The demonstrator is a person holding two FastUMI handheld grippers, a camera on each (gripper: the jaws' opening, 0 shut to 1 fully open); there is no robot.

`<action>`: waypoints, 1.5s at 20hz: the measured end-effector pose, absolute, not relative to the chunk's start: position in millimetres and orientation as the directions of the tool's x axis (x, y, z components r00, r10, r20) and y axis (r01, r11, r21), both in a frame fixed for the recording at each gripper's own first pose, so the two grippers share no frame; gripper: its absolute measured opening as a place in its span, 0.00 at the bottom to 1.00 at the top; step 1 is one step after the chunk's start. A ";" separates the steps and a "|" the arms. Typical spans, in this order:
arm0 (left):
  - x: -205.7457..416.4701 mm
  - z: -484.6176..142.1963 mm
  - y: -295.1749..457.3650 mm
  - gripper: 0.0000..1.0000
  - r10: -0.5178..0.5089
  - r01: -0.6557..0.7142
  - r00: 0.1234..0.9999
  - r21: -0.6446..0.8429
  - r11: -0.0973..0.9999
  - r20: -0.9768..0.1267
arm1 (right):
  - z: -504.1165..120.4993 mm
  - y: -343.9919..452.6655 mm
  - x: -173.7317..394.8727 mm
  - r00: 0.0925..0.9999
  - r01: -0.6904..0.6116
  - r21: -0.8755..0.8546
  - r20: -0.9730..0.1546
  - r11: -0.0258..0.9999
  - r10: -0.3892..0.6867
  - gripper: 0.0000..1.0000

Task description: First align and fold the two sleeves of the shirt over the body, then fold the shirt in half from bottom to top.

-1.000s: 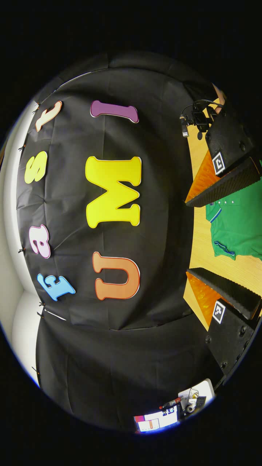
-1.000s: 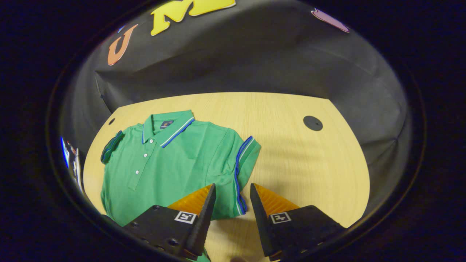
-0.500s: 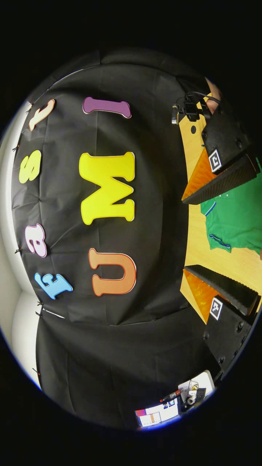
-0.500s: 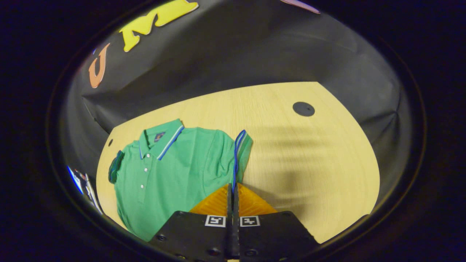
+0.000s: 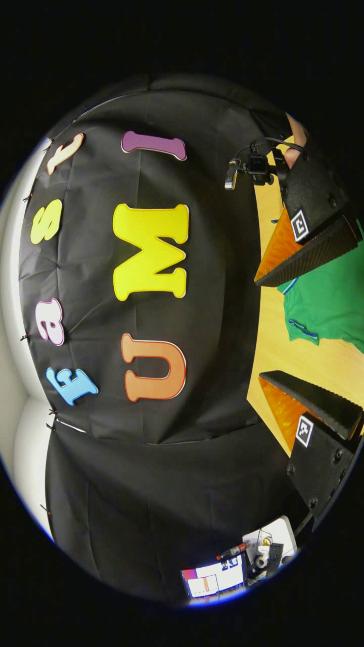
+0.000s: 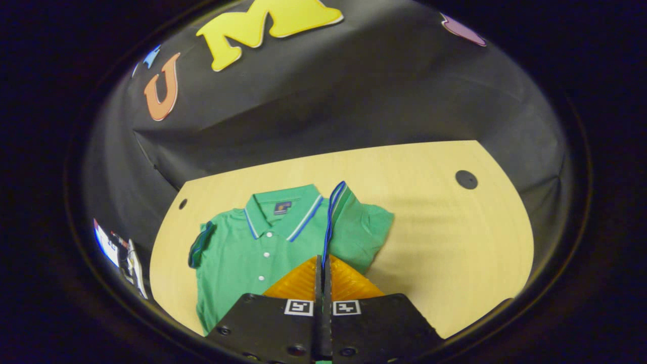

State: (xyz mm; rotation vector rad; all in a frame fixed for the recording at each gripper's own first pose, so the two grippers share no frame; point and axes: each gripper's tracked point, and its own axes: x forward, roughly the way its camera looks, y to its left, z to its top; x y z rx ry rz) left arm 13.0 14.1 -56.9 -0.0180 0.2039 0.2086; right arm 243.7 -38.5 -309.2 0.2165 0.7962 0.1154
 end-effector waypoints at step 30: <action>141.9 -362.1 59.7 1.00 -0.013 -0.014 0.710 -0.032 0.999 -0.704 | -169.0 -37.1 46.4 0.852 -0.022 0.076 -0.520 0.997 0.058 0.95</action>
